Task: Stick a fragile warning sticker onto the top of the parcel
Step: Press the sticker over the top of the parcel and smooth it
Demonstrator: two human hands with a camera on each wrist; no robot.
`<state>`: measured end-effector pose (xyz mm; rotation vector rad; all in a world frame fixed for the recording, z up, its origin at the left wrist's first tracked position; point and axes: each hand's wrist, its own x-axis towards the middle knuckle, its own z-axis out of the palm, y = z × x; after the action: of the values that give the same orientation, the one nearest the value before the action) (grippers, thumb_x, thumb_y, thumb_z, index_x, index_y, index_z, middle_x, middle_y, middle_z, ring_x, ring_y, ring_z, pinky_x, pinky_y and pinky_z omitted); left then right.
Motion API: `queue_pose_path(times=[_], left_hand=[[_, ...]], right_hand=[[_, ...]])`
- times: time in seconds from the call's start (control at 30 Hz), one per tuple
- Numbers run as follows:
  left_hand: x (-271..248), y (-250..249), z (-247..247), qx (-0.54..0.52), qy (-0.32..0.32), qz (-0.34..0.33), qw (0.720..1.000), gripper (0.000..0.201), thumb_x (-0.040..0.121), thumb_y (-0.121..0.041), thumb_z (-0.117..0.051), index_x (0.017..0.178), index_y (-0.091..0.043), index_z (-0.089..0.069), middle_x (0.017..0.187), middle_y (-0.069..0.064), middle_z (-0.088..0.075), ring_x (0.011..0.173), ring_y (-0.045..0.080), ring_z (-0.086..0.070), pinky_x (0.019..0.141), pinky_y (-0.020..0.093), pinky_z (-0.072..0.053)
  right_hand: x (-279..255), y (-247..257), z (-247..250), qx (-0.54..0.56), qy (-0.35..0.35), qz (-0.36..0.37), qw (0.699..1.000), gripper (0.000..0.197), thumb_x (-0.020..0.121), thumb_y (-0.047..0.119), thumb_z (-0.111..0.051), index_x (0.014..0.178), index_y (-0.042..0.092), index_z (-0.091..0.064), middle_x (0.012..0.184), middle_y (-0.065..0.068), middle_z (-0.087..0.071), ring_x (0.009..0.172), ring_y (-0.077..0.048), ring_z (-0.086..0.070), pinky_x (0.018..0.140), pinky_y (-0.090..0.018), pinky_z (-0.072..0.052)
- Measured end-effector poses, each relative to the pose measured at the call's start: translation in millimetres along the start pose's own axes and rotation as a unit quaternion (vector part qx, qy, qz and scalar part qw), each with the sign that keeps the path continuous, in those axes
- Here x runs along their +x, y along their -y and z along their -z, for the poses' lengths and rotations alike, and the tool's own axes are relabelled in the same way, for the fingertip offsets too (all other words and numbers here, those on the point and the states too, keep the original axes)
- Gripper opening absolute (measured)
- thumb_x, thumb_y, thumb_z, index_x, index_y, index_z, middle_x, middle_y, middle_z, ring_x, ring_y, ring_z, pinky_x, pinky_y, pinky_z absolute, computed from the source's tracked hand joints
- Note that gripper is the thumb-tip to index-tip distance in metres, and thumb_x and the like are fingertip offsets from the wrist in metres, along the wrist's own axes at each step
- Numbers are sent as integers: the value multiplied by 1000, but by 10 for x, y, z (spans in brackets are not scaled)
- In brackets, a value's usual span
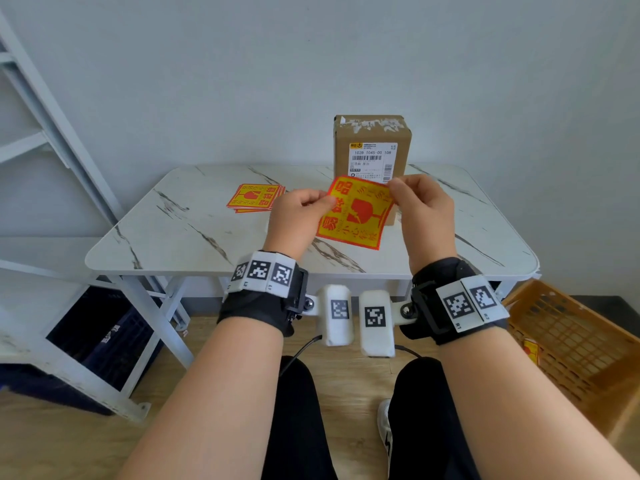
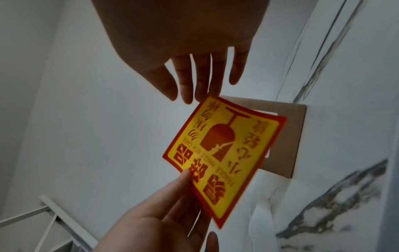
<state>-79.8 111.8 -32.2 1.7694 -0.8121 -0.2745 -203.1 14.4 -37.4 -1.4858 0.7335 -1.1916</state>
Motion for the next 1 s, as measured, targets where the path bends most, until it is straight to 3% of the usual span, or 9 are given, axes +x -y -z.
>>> queue_pose_path(times=[0.1, 0.3, 0.43, 0.5, 0.6, 0.73, 0.8, 0.9, 1.0], left_hand=[[1, -18, 52, -36, 13, 19, 999, 19, 94, -23, -57, 101, -13, -72, 93, -2, -70, 83, 5, -62, 77, 22, -44], [93, -38, 6, 92, 15, -14, 996, 14, 89, -32, -60, 83, -25, -70, 88, -8, -66, 101, 22, -64, 99, 47, -45], [109, -121, -1, 152, 15, -60, 987, 14, 87, -34, -62, 73, -31, -64, 88, -12, -57, 102, 22, -60, 98, 48, -43], [108, -155, 27, 101, 13, -61, 993, 14, 87, -31, -63, 74, -34, -65, 91, -11, -59, 101, 20, -60, 98, 47, -45], [73, -188, 70, -40, 10, -31, 999, 16, 88, -24, -63, 80, -35, -72, 106, 1, -68, 103, 16, -63, 101, 39, -46], [79, -179, 103, -173, -32, 6, 984, 30, 85, -23, -66, 115, -29, -65, 95, -8, -66, 93, 7, -60, 88, 26, -44], [128, -153, 120, -179, -30, 28, 983, 47, 83, -27, -71, 127, -23, -56, 99, -11, -63, 94, 2, -57, 82, 23, -40], [149, -112, 88, -121, 24, 39, 992, 62, 77, -36, -76, 132, -17, -53, 116, -3, -63, 107, 9, -59, 89, 25, -40], [116, -94, -6, -53, 63, 51, 995, 56, 79, -40, -74, 126, -12, -60, 119, -2, -65, 110, 14, -59, 90, 26, -42]], right_hand=[[37, -30, 20, -54, -27, 17, 998, 8, 88, 11, -56, 91, 14, -63, 86, 1, -65, 73, -8, -57, 66, -20, -48], [45, -31, -5, -254, 5, 115, 960, 25, 88, 19, -61, 112, 20, -67, 118, -3, -62, 112, -23, -53, 98, -41, -43], [95, -4, -6, -321, 35, 111, 940, 13, 87, 27, -65, 97, 22, -70, 110, 0, -63, 110, -25, -53, 98, -44, -39], [100, -4, -2, -297, 43, 95, 949, 3, 87, 27, -64, 87, 24, -65, 99, 1, -59, 105, -26, -55, 97, -48, -41], [56, 8, -17, -250, 45, 64, 965, 14, 87, 26, -63, 75, 30, -56, 95, 3, -53, 103, -26, -56, 96, -51, -43], [30, 29, 2, -199, 12, 43, 979, 8, 90, 24, -60, 88, 17, -63, 103, -4, -60, 96, -19, -57, 87, -37, -48], [44, 35, 30, -164, 2, 27, 986, 15, 89, 24, -60, 93, 11, -66, 106, -10, -64, 93, -19, -60, 80, -32, -49], [55, 70, 37, -90, -9, 1, 996, 19, 84, 27, -61, 82, 9, -69, 93, -20, -69, 84, -25, -65, 80, -45, -54], [87, 109, 32, -23, -9, -28, 999, 17, 80, 26, -61, 75, 12, -69, 89, -24, -72, 82, -38, -68, 81, -54, -55]])
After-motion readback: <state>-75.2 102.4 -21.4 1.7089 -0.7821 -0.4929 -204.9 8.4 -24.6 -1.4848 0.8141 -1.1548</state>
